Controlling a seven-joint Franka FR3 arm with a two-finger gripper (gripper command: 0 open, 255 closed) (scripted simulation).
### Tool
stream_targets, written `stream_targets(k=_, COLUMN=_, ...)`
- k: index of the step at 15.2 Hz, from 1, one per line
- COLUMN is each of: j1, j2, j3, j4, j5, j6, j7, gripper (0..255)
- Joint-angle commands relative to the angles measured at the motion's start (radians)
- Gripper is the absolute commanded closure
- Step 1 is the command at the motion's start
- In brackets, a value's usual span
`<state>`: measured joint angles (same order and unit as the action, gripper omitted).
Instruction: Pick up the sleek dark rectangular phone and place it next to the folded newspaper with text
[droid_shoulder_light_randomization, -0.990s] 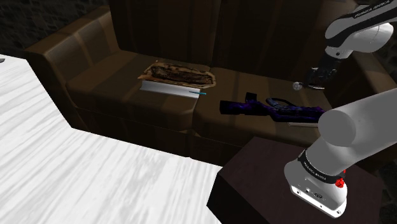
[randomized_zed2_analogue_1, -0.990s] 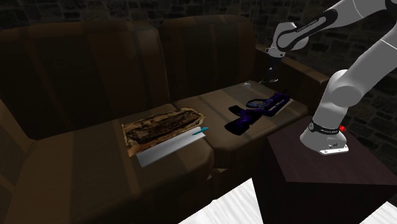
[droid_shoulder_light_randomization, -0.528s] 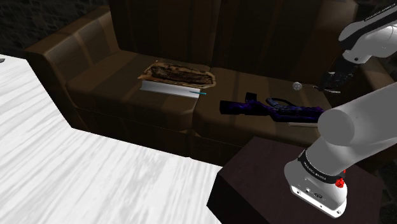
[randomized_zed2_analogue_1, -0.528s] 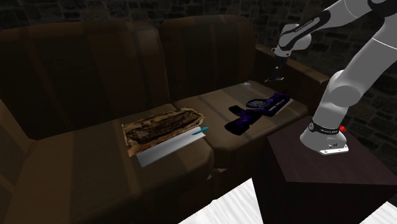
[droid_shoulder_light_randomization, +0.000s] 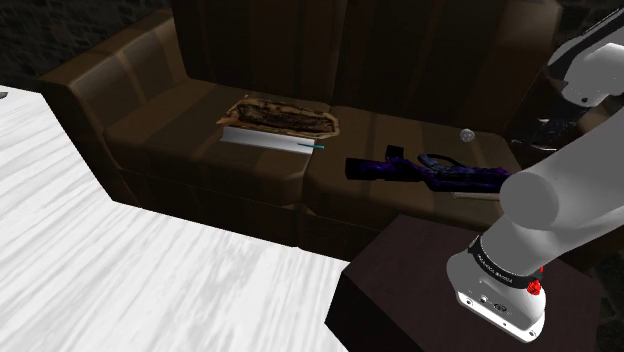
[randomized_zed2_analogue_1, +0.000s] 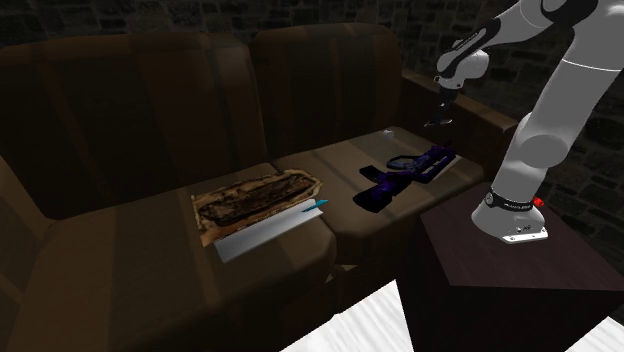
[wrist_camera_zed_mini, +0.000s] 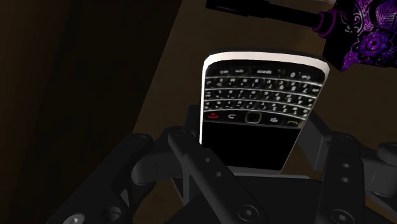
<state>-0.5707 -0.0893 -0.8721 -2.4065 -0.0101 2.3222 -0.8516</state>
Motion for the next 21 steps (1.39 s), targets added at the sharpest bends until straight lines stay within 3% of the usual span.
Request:
stream_targets(k=1, j1=0.004, j2=0.035, j3=-0.011, j4=-0.003, j5=0.036, j6=0.026, j7=-0.034, gripper=255)
stream_targets(k=9, j1=0.005, j2=0.168, j3=-0.004, j4=-0.027, j5=0.201, j6=0.127, j7=-0.159, gripper=255)
stream_targets(k=16, j1=-0.036, j2=0.288, j3=0.055, j4=-0.031, j5=0.368, j6=0.197, j7=-0.281, gripper=255)
stream_targets(k=21, j1=-0.040, j2=0.287, j3=0.059, j4=-0.031, j5=0.366, j6=0.197, j7=-0.280, gripper=255)
